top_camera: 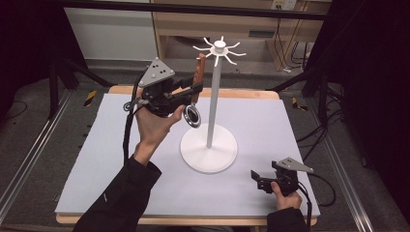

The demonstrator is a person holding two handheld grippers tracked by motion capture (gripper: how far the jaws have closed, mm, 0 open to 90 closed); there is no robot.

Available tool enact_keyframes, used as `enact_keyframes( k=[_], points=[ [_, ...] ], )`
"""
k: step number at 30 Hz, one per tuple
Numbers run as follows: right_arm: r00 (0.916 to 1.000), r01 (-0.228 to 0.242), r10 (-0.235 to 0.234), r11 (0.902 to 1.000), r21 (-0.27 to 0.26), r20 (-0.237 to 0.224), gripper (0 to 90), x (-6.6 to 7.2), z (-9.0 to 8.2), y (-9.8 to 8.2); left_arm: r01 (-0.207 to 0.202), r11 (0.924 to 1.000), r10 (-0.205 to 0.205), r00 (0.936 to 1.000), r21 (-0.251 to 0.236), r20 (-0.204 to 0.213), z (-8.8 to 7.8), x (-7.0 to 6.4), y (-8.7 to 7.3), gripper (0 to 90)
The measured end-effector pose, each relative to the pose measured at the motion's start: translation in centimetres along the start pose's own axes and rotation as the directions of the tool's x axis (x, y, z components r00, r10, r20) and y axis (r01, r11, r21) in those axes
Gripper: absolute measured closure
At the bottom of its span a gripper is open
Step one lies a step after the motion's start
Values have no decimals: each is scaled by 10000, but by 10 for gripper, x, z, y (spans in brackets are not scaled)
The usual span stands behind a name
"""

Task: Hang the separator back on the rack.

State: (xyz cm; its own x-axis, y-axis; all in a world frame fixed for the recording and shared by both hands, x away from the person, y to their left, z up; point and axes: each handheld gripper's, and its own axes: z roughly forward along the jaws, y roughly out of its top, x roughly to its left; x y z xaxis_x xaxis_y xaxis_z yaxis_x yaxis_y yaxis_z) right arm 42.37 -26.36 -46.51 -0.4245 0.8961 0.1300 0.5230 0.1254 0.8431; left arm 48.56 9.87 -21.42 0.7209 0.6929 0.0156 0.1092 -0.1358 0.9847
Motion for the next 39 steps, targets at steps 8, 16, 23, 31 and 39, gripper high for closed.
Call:
enact_keyframes(
  k=[8,16,23,31,39],
  points=[
    [10000,14,-14,10000,5,7,70,0,1,0,-34,10000,34,9999,-9,-94,-1,-1,0,665],
    [10000,-8,8,10000,2,13,70,0,0,0,-51,10000,52,9998,32,-194,1,1,-2,623],
    [10000,-36,36,10000,-6,9,70,0,0,0,-58,10000,58,9999,-33,-138,-3,5,-5,532],
    [10000,-15,14,10000,19,88,70,-1,0,0,-341,9991,347,9991,242,-255,-13,2,-13,440],
    [9999,-46,45,10000,15,132,70,-2,-1,0,-430,9979,432,9991,481,-39,-29,2,-30,388]
  ],
)
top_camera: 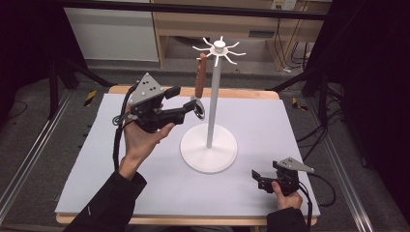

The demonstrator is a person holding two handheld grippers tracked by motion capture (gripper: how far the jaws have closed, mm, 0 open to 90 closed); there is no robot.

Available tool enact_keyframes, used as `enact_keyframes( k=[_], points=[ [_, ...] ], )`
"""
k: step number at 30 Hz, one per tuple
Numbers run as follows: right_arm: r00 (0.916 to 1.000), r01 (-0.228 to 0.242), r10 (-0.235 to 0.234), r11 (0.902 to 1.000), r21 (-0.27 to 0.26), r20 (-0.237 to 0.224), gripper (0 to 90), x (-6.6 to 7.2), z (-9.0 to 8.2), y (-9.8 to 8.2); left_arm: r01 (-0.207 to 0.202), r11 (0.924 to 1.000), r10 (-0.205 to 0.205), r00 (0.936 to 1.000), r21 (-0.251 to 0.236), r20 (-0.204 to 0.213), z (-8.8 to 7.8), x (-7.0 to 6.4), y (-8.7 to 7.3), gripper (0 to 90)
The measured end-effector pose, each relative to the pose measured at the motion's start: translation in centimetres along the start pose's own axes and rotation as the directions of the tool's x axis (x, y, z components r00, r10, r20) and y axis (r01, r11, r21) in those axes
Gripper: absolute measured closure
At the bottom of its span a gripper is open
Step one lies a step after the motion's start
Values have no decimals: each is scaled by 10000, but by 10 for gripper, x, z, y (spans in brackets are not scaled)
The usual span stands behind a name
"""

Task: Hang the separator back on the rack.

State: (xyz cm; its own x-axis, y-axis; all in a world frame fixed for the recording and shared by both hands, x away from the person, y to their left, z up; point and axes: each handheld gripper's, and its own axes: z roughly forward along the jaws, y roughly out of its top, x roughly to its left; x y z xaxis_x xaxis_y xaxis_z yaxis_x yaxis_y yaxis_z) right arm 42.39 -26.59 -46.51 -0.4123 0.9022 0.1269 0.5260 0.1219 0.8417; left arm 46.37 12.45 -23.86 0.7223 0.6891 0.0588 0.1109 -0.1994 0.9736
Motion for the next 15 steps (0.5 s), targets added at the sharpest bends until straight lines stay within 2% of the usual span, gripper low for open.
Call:
enact_keyframes(
  k=[2,4,8,9,10,15],
  points=[
    [10000,-27,27,10000,1,10,70,0,0,0,-20,9999,19,10000,141,69,-4,1,-4,388],
    [10000,28,-28,10000,-21,22,70,0,-1,0,-139,9996,140,9999,260,-44,-8,2,-9,381],
    [10000,62,-62,10000,4,46,70,-1,0,0,-303,9993,308,9993,228,-190,-15,7,-17,365],
    [10000,15,-15,10000,17,46,70,-1,0,-1,-574,9982,579,9979,178,-279,-18,12,-22,361],
    [10000,12,-12,10000,14,41,70,0,0,-1,-238,9992,245,9995,309,-214,-20,11,-27,360],
    [10000,17,-17,10000,-6,51,70,0,-1,-1,93,9977,-71,9994,669,-333,-26,19,-50,341]
  ],
)
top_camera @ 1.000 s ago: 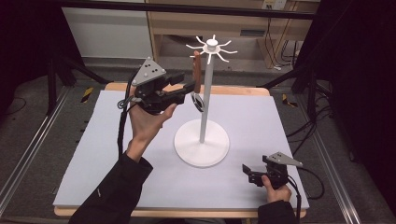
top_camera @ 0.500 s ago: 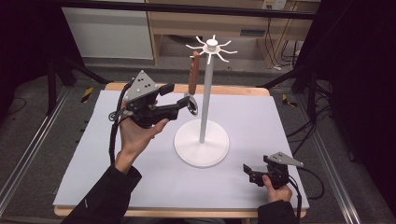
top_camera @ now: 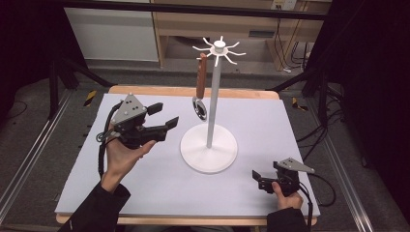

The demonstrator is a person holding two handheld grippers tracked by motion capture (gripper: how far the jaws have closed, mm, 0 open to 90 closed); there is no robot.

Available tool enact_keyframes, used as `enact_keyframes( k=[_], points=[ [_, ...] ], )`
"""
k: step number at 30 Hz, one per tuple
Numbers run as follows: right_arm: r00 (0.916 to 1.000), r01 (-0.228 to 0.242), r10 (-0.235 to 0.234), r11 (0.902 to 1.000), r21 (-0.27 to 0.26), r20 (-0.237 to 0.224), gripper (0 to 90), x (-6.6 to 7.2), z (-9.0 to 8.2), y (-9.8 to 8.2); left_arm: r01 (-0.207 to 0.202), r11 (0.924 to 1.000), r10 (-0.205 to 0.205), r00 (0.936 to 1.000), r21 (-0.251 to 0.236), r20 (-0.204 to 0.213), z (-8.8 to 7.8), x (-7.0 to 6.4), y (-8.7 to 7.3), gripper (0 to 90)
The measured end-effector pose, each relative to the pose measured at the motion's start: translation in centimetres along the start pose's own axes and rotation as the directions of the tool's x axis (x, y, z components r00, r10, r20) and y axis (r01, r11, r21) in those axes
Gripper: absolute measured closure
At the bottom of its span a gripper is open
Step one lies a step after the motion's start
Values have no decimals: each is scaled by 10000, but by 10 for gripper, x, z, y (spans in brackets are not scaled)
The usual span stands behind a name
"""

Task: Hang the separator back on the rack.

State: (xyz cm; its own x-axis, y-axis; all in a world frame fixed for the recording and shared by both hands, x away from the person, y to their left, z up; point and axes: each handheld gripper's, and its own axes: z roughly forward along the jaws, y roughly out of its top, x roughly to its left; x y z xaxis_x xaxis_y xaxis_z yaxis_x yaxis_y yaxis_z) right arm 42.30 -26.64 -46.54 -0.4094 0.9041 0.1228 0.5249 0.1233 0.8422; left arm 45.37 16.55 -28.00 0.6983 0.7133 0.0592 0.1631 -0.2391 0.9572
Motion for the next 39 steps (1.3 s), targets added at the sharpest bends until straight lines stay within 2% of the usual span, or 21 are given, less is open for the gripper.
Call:
enact_keyframes(
  k=[3,6,10,14,17,21,28,30,32,35,39],
  points=[
    [10000,32,-32,10000,8,17,70,0,0,0,292,9993,-292,9996,228,3,-2,6,-15,332],
    [10000,30,-30,10000,9,23,70,0,0,0,350,9980,-345,9994,523,-93,-2,13,-31,322],
    [10000,4,-4,10000,4,47,70,0,-1,0,759,9935,-745,9970,855,-188,-1,21,-55,318],
    [10000,-12,12,10000,9,66,70,-1,-1,-1,940,9856,-891,9952,1405,-409,0,29,-80,317],
    [10000,-15,14,10000,58,79,70,-1,-1,-1,1227,9802,-1171,9921,1554,-452,1,36,-99,309],
    [9999,-7,6,9999,104,126,69,-1,0,-1,1496,9701,-1365,9874,1910,-797,2,44,-122,303],
    [9995,-154,151,9998,94,268,69,-6,-2,-4,1961,9537,-1695,9768,2281,-1311,-4,57,-157,283],
    [9994,-158,154,9998,127,309,69,-7,-2,-4,2225,9481,-1921,9701,2273,-1486,-8,62,-167,280],
    [9992,-207,203,9997,111,330,69,-7,-2,-4,2281,9425,-1892,9666,2443,-1728,-11,67,-172,278],
    [9990,-90,83,9998,162,445,68,-9,-3,-4,2440,9425,-1982,9583,2285,-2061,-18,73,-180,276],
    [9991,-178,172,9997,165,393,68,-11,-2,-5,2446,9359,-1808,9512,2536,-2502,-24,79,-190,270]
  ],
)
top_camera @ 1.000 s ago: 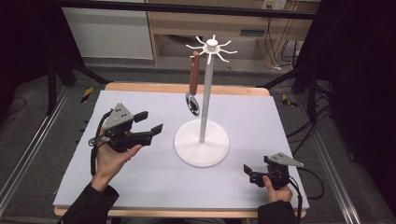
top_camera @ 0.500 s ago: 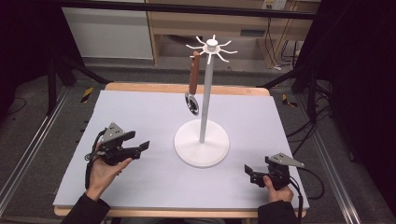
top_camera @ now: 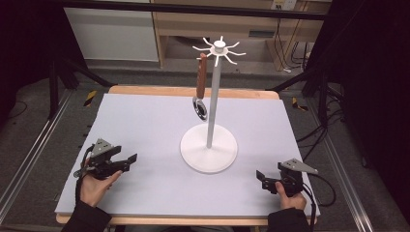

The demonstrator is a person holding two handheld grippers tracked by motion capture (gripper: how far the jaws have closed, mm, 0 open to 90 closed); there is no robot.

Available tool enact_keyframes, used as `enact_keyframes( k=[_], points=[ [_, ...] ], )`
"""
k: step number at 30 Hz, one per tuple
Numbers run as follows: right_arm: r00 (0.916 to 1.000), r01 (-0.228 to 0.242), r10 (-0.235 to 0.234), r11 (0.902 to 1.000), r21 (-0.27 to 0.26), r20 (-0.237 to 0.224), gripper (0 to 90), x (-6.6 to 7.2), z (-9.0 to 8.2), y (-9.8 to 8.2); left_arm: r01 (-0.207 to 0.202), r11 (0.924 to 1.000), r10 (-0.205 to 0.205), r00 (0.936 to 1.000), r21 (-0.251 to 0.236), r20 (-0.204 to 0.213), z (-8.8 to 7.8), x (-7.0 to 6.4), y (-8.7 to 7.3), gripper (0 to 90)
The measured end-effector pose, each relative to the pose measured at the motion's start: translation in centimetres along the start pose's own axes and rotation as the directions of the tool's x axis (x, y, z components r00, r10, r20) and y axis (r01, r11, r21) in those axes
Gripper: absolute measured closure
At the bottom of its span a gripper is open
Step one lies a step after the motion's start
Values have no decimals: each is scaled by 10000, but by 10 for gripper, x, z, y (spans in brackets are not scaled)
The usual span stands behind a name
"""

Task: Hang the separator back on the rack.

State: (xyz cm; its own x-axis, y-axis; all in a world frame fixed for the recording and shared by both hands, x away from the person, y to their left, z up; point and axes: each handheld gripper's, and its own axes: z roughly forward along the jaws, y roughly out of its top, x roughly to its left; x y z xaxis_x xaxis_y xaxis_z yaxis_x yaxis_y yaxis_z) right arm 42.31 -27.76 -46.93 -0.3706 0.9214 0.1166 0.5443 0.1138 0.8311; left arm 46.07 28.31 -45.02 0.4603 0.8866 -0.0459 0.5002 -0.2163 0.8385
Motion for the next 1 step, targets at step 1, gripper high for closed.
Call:
enact_keyframes(
  k=[1],
  points=[
    [10000,10,-11,10000,84,39,68,0,0,0,-13,10000,13,10000,50,-76,1,1,-2,270]
  ],
)
